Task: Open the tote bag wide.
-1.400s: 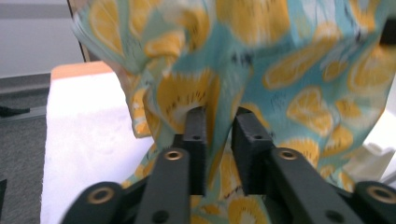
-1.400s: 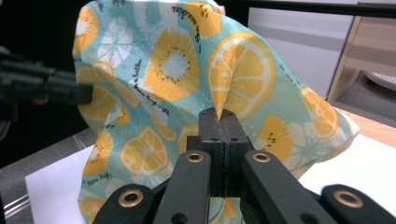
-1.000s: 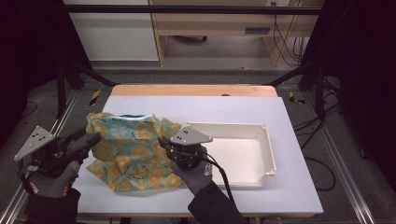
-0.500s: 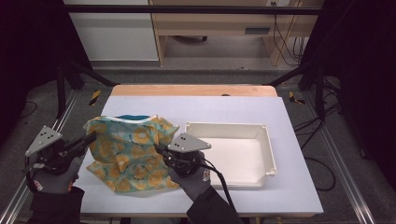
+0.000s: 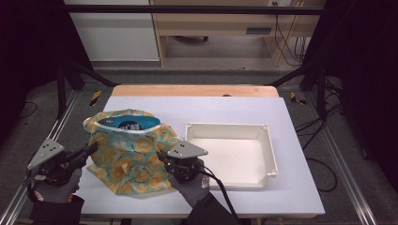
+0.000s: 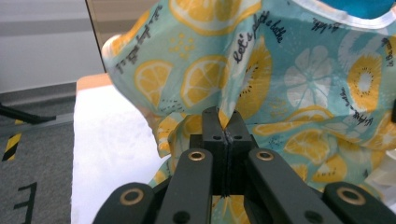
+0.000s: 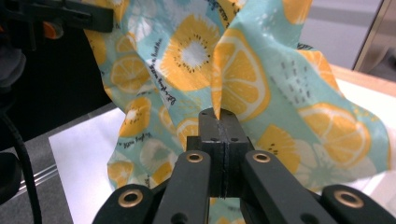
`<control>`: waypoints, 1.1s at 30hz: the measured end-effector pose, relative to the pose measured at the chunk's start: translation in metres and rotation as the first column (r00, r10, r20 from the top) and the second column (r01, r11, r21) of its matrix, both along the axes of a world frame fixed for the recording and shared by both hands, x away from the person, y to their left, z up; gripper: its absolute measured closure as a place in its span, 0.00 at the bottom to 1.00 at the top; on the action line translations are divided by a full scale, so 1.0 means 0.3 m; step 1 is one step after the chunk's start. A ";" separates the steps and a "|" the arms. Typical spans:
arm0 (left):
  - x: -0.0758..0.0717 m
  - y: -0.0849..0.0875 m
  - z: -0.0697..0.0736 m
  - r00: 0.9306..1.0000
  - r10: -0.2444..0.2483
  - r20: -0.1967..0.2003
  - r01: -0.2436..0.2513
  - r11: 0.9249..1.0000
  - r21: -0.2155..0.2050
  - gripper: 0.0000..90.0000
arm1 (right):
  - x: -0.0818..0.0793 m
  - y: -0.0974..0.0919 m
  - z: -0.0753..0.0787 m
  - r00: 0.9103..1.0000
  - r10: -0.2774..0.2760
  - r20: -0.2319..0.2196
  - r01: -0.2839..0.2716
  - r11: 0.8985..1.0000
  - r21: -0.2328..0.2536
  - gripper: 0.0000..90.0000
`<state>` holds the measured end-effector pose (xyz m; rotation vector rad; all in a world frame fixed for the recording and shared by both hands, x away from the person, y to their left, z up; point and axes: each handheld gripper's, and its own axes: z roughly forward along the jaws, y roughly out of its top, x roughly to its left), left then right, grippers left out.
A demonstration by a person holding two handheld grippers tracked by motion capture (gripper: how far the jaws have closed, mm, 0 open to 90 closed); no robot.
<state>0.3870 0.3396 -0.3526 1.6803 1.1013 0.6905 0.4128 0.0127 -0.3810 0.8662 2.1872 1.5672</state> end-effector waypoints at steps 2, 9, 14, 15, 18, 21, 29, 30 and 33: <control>-0.001 0.002 -0.010 1.000 -0.002 -0.006 0.002 1.000 0.005 1.00 | 0.004 0.018 -0.025 1.000 0.002 -0.015 -0.002 1.000 -0.015 1.00; 0.010 0.029 -0.053 0.999 0.027 -0.043 -0.027 0.999 0.019 1.00 | 0.003 0.039 -0.050 1.000 0.005 -0.028 -0.005 1.000 -0.008 1.00; 0.016 0.040 -0.074 0.997 0.034 -0.066 -0.033 0.999 0.023 1.00 | 0.004 0.062 -0.055 1.000 0.012 -0.029 -0.013 1.000 -0.017 1.00; 0.016 0.039 -0.078 0.997 0.033 -0.071 -0.031 0.999 0.024 1.00 | 0.004 0.065 -0.059 0.999 0.012 -0.033 -0.013 1.000 -0.019 1.00; 0.012 0.033 -0.091 0.996 0.026 -0.082 -0.023 0.999 0.037 1.00 | 0.004 0.066 -0.071 0.999 0.006 -0.039 -0.007 1.000 -0.027 1.00; 0.007 0.027 -0.104 0.996 0.020 -0.090 -0.016 0.999 0.042 1.00 | 0.001 0.057 -0.081 0.999 -0.005 -0.043 0.004 1.000 -0.024 1.00; 0.013 0.016 -0.147 0.993 0.002 -0.118 0.004 0.999 0.052 1.00 | 0.000 0.038 -0.117 0.997 -0.038 -0.066 0.036 0.999 -0.027 1.00; 0.015 0.016 -0.155 0.992 -0.001 -0.126 0.007 0.999 0.051 1.00 | -0.003 0.044 -0.134 0.997 -0.045 -0.065 0.042 0.998 -0.048 1.00; 0.018 0.007 -0.178 0.990 -0.008 -0.142 0.018 0.998 0.066 1.00 | -0.006 0.053 -0.156 0.996 -0.053 -0.071 0.048 0.997 -0.068 1.00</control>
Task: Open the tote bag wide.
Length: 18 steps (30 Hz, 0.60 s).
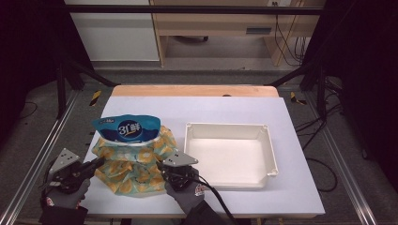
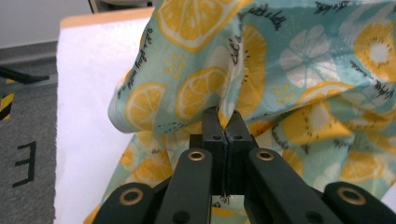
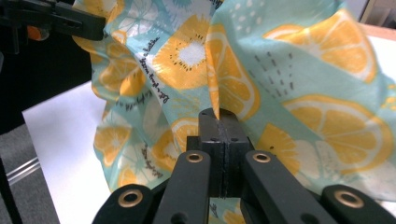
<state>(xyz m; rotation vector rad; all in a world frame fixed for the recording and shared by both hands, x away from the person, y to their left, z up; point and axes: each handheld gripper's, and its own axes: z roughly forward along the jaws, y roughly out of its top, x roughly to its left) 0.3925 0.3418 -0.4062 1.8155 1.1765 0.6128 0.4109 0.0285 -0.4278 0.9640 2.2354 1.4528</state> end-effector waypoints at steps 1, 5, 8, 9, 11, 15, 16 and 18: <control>0.001 -0.003 -0.007 1.000 -0.003 -0.005 0.003 1.000 0.007 1.00 | 0.000 0.000 0.000 1.000 0.000 0.000 0.000 1.000 0.000 1.00; 0.006 -0.014 -0.031 1.000 -0.016 -0.025 0.016 0.999 0.033 1.00 | -0.008 0.008 -0.024 1.000 0.000 -0.015 0.000 1.000 -0.005 1.00; 0.012 -0.020 -0.052 0.999 -0.021 -0.041 0.023 0.998 0.053 0.99 | -0.014 0.011 -0.052 1.000 -0.001 -0.028 0.001 1.000 -0.012 1.00; 0.012 -0.020 -0.052 0.999 -0.021 -0.041 0.023 0.998 0.053 0.99 | -0.014 0.011 -0.052 1.000 -0.001 -0.028 0.001 1.000 -0.012 1.00; 0.016 -0.019 -0.061 0.999 -0.024 -0.047 0.026 0.998 0.051 0.99 | -0.017 0.013 -0.070 0.999 -0.003 -0.040 0.002 1.000 -0.012 1.00; 0.021 -0.020 -0.082 0.998 -0.032 -0.060 0.035 0.998 0.048 0.99 | -0.020 0.017 -0.088 0.999 -0.004 -0.048 0.003 1.000 -0.019 1.00; 0.023 -0.020 -0.088 0.997 -0.037 -0.063 0.040 0.998 0.048 0.99 | -0.020 0.017 -0.088 0.999 -0.004 -0.048 0.003 1.000 -0.019 1.00; 0.027 -0.022 -0.099 0.996 -0.044 -0.074 0.048 0.997 0.056 0.99 | -0.021 0.020 -0.100 0.999 -0.006 -0.049 0.005 1.000 -0.028 1.00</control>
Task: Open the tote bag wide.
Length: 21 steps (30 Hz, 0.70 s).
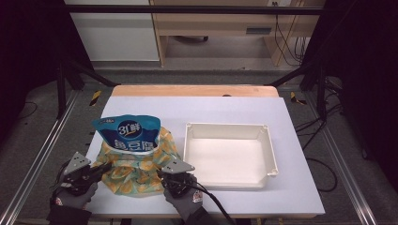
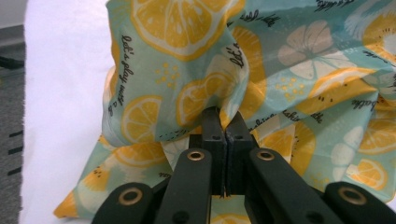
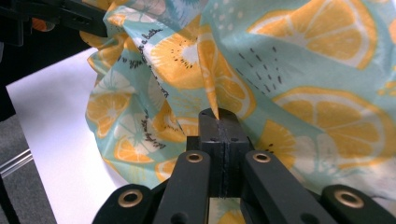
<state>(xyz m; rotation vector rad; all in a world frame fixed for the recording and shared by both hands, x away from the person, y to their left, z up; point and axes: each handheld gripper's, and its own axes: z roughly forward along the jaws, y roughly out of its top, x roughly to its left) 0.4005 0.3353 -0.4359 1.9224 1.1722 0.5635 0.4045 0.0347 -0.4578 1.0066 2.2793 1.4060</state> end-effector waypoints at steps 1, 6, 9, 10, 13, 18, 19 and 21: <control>0.001 -0.003 -0.006 1.000 -0.001 -0.006 0.001 1.000 0.010 0.99 | -0.003 0.004 -0.011 1.000 0.001 -0.007 -0.001 1.000 -0.006 1.00; 0.009 -0.020 -0.029 1.000 -0.016 -0.025 0.017 0.998 0.054 0.99 | -0.006 0.011 -0.033 1.000 0.006 -0.018 -0.006 1.000 -0.014 1.00; 0.014 -0.026 -0.041 0.999 -0.023 -0.040 0.026 0.998 0.063 0.99 | -0.009 0.020 -0.049 1.000 0.005 -0.024 -0.006 0.999 -0.031 1.00; 0.017 -0.026 -0.046 0.998 -0.025 -0.050 0.029 0.997 0.068 0.99 | -0.009 0.020 -0.049 1.000 0.005 -0.024 -0.006 0.999 -0.031 1.00; 0.024 -0.024 -0.059 0.997 -0.024 -0.071 0.029 0.997 0.070 0.98 | -0.008 0.027 -0.066 0.999 0.007 -0.040 -0.009 0.999 -0.042 1.00; 0.028 -0.026 -0.068 0.996 -0.025 -0.085 0.032 0.996 0.084 0.98 | -0.004 0.032 -0.082 0.999 0.011 -0.052 -0.014 0.998 -0.061 1.00; 0.031 -0.027 -0.073 0.995 -0.027 -0.101 0.037 0.995 0.095 0.98 | -0.001 0.034 -0.088 0.998 0.009 -0.057 -0.013 0.997 -0.071 1.00; 0.033 -0.027 -0.076 0.994 -0.029 -0.109 0.039 0.994 0.098 0.97 | -0.001 0.035 -0.090 0.998 0.010 -0.061 -0.015 0.997 -0.070 0.99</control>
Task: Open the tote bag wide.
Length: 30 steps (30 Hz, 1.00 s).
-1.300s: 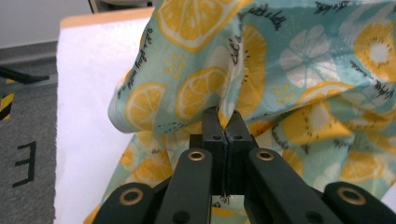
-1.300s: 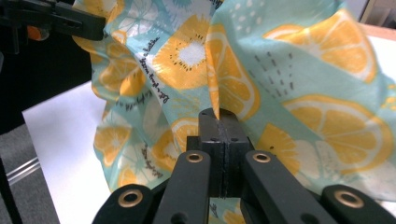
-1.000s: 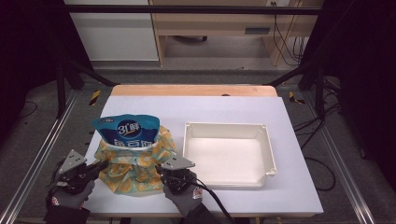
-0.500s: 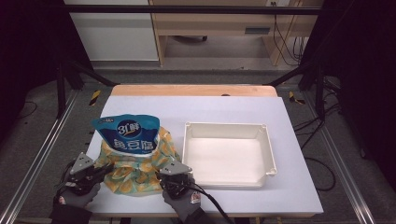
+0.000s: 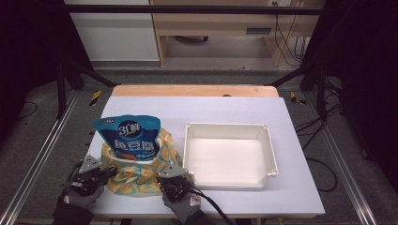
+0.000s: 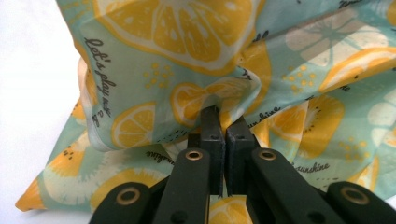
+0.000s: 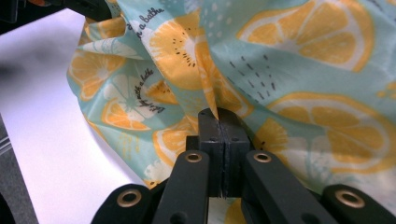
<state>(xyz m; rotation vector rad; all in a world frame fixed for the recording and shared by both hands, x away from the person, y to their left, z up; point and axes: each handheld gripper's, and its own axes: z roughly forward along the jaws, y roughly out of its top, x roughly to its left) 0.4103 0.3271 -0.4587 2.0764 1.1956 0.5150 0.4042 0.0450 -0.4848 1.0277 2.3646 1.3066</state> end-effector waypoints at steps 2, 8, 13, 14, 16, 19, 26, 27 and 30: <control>0.004 -0.002 -0.008 1.000 -0.001 -0.008 0.001 1.000 -0.001 0.95 | 0.003 0.002 -0.010 1.000 0.000 -0.009 0.000 1.000 -0.014 0.99; 0.012 -0.001 -0.020 0.999 -0.003 -0.034 0.003 1.000 0.004 0.95 | 0.007 0.007 -0.015 1.000 0.004 -0.027 -0.004 1.000 -0.030 0.98; 0.021 -0.004 -0.034 0.998 -0.011 -0.069 0.012 1.000 0.014 0.96 | 0.006 0.006 -0.013 0.999 0.018 -0.044 -0.019 0.999 -0.033 0.89; 0.021 -0.004 -0.035 0.998 -0.011 -0.070 0.012 1.000 0.015 0.96 | 0.003 0.005 -0.010 0.999 0.024 -0.040 -0.025 0.999 -0.023 0.85; 0.023 -0.004 -0.036 0.997 -0.011 -0.072 0.012 1.000 0.013 0.96 | -0.005 0.001 0.000 0.999 0.040 -0.027 -0.040 0.999 -0.002 0.81; 0.024 -0.002 -0.038 0.997 -0.010 -0.077 0.011 1.000 0.009 0.96 | -0.013 -0.006 0.015 0.999 0.047 -0.012 -0.047 0.999 0.014 0.78; 0.026 0.003 -0.040 0.996 -0.013 -0.083 0.013 1.000 -0.007 0.96 | -0.037 -0.047 0.107 0.998 0.035 0.053 -0.040 0.995 0.088 0.75; 0.026 0.003 -0.040 0.996 -0.013 -0.083 0.012 1.000 -0.007 0.96 | -0.039 -0.051 0.122 0.997 0.034 0.068 -0.040 0.995 0.096 0.75; 0.026 0.003 -0.040 0.996 -0.013 -0.084 0.012 1.000 -0.007 0.96 | -0.038 -0.063 0.190 0.993 0.019 0.115 -0.033 0.992 0.121 0.75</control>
